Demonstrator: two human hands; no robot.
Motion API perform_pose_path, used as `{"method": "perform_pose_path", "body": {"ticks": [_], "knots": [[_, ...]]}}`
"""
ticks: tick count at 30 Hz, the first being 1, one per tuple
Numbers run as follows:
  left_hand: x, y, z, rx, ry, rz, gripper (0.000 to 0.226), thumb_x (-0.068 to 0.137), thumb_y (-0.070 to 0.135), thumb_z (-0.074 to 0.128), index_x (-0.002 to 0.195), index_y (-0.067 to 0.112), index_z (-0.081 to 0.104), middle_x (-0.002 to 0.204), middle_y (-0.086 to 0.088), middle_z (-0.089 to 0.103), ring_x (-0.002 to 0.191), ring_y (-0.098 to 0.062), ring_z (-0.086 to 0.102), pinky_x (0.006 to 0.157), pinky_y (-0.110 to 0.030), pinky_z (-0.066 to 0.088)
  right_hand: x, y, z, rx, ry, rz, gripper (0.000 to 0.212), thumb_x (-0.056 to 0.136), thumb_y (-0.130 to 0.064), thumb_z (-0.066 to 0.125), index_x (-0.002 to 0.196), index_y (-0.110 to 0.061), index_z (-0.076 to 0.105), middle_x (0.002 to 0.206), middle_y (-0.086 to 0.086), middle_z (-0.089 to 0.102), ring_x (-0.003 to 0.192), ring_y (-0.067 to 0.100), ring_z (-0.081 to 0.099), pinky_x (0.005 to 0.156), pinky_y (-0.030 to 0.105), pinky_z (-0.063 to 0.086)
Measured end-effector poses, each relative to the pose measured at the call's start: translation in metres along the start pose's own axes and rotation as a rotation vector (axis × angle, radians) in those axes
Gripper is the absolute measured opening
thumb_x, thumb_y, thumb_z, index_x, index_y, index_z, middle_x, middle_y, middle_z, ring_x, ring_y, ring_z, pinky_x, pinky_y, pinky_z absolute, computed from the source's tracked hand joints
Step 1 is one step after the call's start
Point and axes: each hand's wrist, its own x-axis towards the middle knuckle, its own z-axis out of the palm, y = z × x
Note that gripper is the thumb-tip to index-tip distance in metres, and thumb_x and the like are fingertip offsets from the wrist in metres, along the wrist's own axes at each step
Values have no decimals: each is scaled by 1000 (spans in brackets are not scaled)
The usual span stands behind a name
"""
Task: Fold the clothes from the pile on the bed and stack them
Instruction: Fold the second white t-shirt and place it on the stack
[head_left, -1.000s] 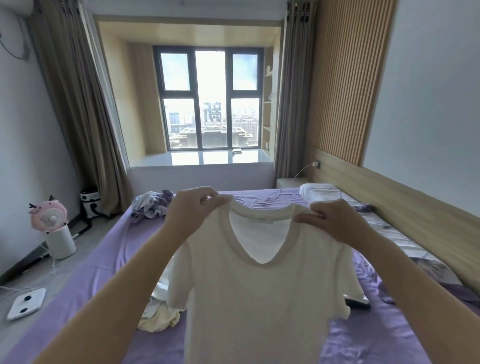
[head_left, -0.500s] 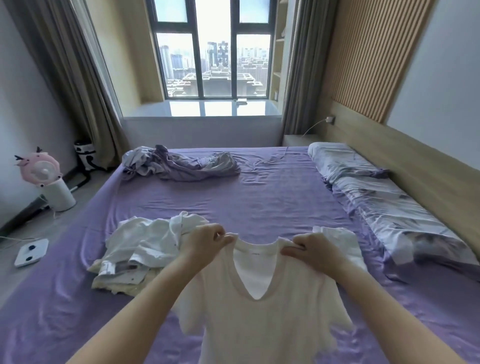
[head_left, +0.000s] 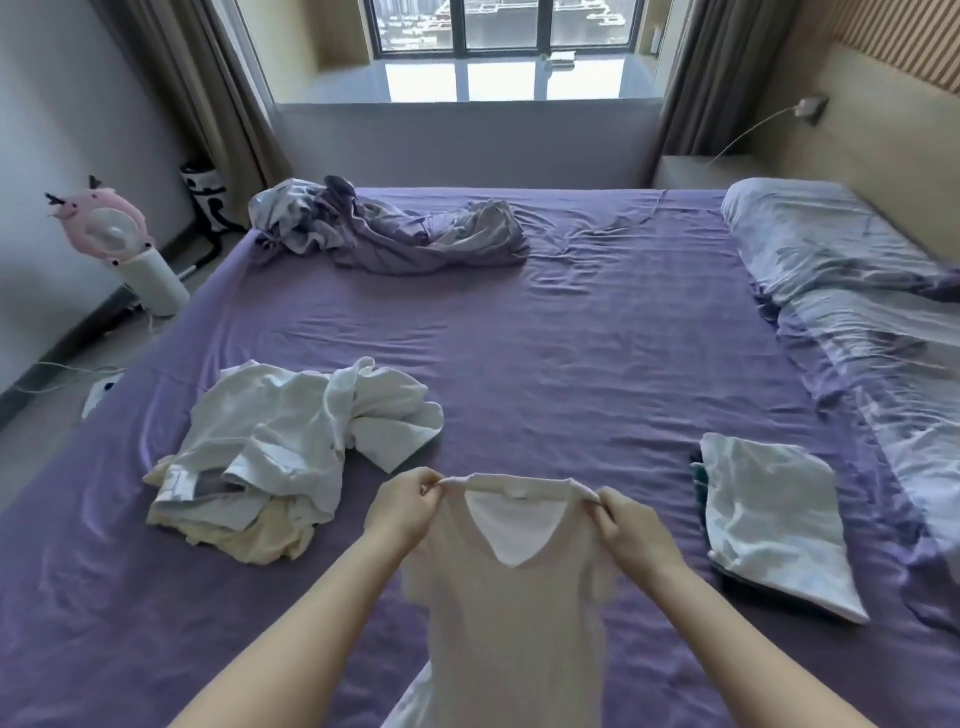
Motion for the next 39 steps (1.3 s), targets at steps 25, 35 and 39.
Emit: {"method": "perform_pose_path", "body": {"ticks": [25,35,39], "knots": [[157,-3,232,427,-137,800,44,87,8,39,125,16,60,134,-6,54,130,-27,43,105,-37,37,105,134,135,-48,-56,161,42,95,-41,41,134,-27,44,134,-11,49,129,12,38,97,28,27],[168,53,274,672,-355,792,20,91,28,51,104,24,66,105,2,58,113,-22,41,75,-29,28,76,169,118,38,48,333,23,88,-42,54,81,-21,47,80,-6,59,84,24,57,63,34,36],[176,69,275,445,-313,613,19,91,32,54,101,25,69,98,2,61,106,-22,43,73,-30,35,68,175,103,-5,189,385,25,92,-43,48,85,-24,34,76,-4,60,81,30,59,58,33,33]]}}
